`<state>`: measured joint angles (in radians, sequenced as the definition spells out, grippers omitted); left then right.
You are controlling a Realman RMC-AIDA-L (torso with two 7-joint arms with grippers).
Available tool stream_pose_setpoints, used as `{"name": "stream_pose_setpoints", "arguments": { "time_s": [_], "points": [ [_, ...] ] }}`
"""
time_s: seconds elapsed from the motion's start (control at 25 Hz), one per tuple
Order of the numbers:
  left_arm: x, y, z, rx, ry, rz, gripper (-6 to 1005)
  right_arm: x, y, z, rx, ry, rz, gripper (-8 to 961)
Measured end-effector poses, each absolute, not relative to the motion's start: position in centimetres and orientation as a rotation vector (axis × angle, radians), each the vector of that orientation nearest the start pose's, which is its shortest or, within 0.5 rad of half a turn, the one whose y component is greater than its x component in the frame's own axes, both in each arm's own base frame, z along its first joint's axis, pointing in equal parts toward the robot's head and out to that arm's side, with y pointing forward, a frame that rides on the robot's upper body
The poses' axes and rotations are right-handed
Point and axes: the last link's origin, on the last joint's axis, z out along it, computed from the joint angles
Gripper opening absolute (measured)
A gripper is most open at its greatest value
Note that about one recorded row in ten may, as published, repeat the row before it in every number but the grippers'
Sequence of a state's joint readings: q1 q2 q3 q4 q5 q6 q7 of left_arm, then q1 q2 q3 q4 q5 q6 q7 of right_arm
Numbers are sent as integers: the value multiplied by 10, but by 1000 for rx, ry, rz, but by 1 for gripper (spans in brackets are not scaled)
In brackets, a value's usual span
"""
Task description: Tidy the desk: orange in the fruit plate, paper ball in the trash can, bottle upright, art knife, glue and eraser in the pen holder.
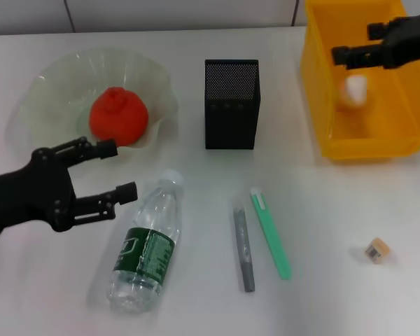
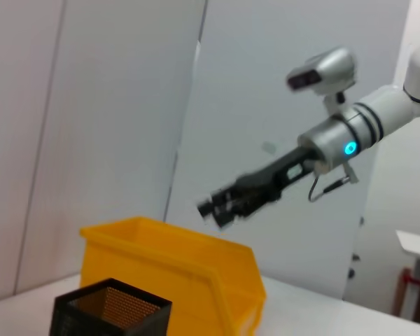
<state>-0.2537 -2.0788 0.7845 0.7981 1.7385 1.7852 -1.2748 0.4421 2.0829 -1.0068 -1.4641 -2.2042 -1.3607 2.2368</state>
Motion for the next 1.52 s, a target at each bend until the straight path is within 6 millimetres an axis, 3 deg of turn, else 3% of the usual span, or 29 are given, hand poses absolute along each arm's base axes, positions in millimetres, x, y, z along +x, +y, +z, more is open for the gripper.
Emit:
{"name": "stream_pose_setpoints", "arguments": {
  "time_s": [0.16,0.28,0.4,0.44,0.52,0.6,0.64,0.72,0.8,0.88,1.0,1.52],
  "points": [
    [-268,265,36,-2676,-465,-846,830,200,340,83,-2492,578,529,851],
    [-248,269,32,-2674,-470,-705,830,215,313,69,-2575,456,645,851],
    [-243,270,31,-2659,-485,-656,830,234,287,51,-2662,378,713,850],
    [-224,267,26,-2616,-522,-518,830,241,279,45,-2687,341,724,850],
    [-209,263,23,-2584,-567,-421,830,253,266,34,-2719,296,744,850],
    [-209,263,23,-2584,-567,-421,830,264,253,23,-2745,255,768,850],
    [-203,261,22,-2571,-602,-370,830,268,249,20,-2752,242,778,850],
    [-186,260,-1,-2540,-752,-158,830,275,239,14,-2757,204,794,850],
    [-186,260,-1,-2540,-752,-158,830,281,233,11,-2750,180,798,850],
    [-173,268,-24,-2477,-848,-19,830,285,229,9,-2745,168,796,849],
    [-166,275,-36,-2436,-890,33,829,290,226,6,-2754,186,775,849],
    [-179,297,-57,-2426,-967,55,821,299,221,-3,-2779,210,718,848]
  ]
}}
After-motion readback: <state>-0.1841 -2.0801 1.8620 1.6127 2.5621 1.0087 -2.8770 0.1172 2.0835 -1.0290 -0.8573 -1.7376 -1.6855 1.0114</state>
